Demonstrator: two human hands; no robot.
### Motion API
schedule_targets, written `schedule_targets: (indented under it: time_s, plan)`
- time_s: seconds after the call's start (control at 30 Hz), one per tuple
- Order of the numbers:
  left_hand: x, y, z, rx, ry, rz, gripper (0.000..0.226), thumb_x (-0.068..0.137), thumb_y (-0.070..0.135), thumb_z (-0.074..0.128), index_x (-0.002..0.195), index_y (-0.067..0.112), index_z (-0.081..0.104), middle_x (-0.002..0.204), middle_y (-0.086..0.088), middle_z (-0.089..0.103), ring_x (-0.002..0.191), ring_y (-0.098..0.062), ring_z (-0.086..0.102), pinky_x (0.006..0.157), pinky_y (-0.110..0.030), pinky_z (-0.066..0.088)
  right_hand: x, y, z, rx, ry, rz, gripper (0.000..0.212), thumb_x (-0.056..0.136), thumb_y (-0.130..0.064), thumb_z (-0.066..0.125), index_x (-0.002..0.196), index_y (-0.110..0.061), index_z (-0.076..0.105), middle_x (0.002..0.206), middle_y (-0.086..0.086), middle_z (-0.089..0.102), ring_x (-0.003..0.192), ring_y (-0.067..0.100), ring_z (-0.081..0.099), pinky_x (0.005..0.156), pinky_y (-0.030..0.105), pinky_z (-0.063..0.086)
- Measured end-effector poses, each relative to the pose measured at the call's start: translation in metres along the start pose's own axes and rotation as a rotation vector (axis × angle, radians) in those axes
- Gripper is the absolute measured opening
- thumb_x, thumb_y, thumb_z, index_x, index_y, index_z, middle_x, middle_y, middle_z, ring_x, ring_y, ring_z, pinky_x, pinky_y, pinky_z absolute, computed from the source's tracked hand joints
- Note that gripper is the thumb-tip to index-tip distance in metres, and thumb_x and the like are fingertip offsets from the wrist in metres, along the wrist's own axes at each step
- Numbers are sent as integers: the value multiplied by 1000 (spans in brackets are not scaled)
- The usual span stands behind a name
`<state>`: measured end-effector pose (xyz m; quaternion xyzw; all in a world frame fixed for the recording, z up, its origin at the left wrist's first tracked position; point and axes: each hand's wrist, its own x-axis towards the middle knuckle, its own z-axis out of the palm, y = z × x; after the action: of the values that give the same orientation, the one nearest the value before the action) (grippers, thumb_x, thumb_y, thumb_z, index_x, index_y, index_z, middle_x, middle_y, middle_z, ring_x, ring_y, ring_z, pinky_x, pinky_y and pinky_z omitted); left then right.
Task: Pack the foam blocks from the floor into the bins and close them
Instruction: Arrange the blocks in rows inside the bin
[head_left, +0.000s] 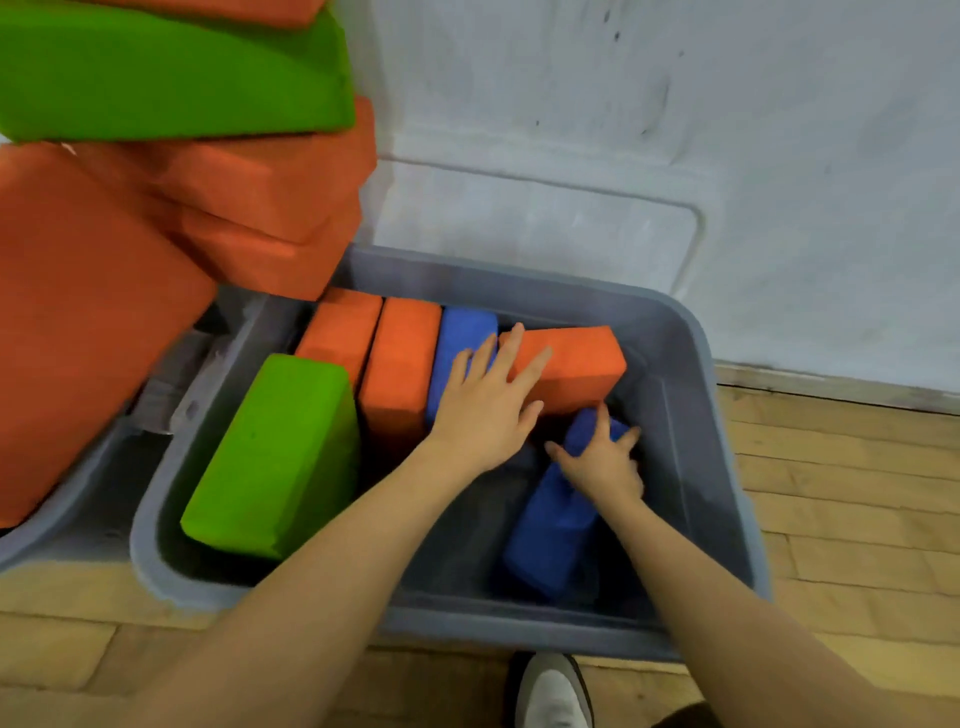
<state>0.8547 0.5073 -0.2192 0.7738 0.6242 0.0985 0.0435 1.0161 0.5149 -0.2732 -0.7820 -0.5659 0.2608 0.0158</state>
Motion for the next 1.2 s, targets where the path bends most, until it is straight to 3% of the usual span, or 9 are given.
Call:
schedule_targets:
  time_s: [0.07, 0.23, 0.37, 0.47, 0.57, 0.7, 0.87, 1.0, 1.2]
  plan:
    - [21, 0, 8, 38, -40, 0, 61, 96, 43, 40, 149, 33, 12, 158, -10, -3, 143, -33, 5, 113, -46, 6, 5, 3, 6, 63, -5, 13, 94, 81, -52, 65, 150, -32, 4, 153, 26, -2, 128, 49, 34, 101, 48, 35]
    - [51, -10, 24, 100, -166, 30, 68, 94, 48, 43, 149, 34, 7, 156, -19, 0, 143, -36, 4, 113, -47, 6, 7, 8, 1, 199, 78, 6, 88, 77, -38, 72, 147, -34, 19, 137, 21, 21, 114, 48, 46, 96, 45, 41]
    - [61, -23, 21, 63, -144, 71, 62, 94, 44, 46, 148, 38, 15, 153, -20, 13, 141, -34, 11, 111, -43, 8, 2, 13, -4, 228, 107, -6, 86, 75, -35, 74, 146, -32, 26, 132, 18, 23, 109, 46, 51, 95, 42, 43]
    - [61, -17, 16, 90, -101, 102, 59, 93, 49, 44, 146, 41, 20, 146, -13, 26, 133, -31, 28, 106, -42, 13, -3, 10, -2, 184, 124, -23, 82, 77, -38, 71, 146, -34, 26, 130, 16, 25, 107, 44, 52, 89, 41, 44]
    - [57, -4, 19, 83, -37, 120, 55, 92, 51, 43, 144, 41, 28, 145, -9, 28, 125, -30, 33, 100, -41, 15, -4, 4, 4, 90, 124, -28, 81, 82, -45, 64, 147, -36, 17, 143, 17, 17, 116, 43, 44, 90, 42, 42]
    - [53, -6, 27, -10, 18, 31, 51, 93, 46, 47, 141, 40, 35, 147, -9, 28, 127, -29, 32, 98, -39, 11, 1, -1, 10, 95, 85, -25, 81, 85, -54, 58, 148, -38, 10, 152, 18, -1, 124, 45, 37, 91, 44, 41]
    - [69, -19, 23, -118, -46, 48, 49, 91, 42, 54, 138, 39, 41, 150, -9, 27, 130, -28, 31, 102, -35, 9, -5, -3, 8, 131, 147, -44, 72, 83, -44, 63, 143, -36, 23, 141, 14, 18, 109, 43, 48, 81, 41, 43]
    - [75, -33, 23, -205, -38, 141, 48, 89, 34, 59, 136, 32, 47, 149, -14, 31, 134, -30, 29, 105, -34, 9, -9, -2, 7, 128, 187, -56, 70, 80, -43, 64, 140, -37, 27, 136, 11, 21, 106, 41, 47, 77, 40, 42]
    - [74, -22, 32, 16, -37, 52, 49, 97, 38, 42, 143, 44, 26, 158, -3, 8, 144, -28, 9, 112, -49, 0, -7, -6, 8, 79, 178, -75, 74, 78, -45, 64, 140, -36, 25, 136, 11, 20, 107, 39, 46, 77, 40, 45]
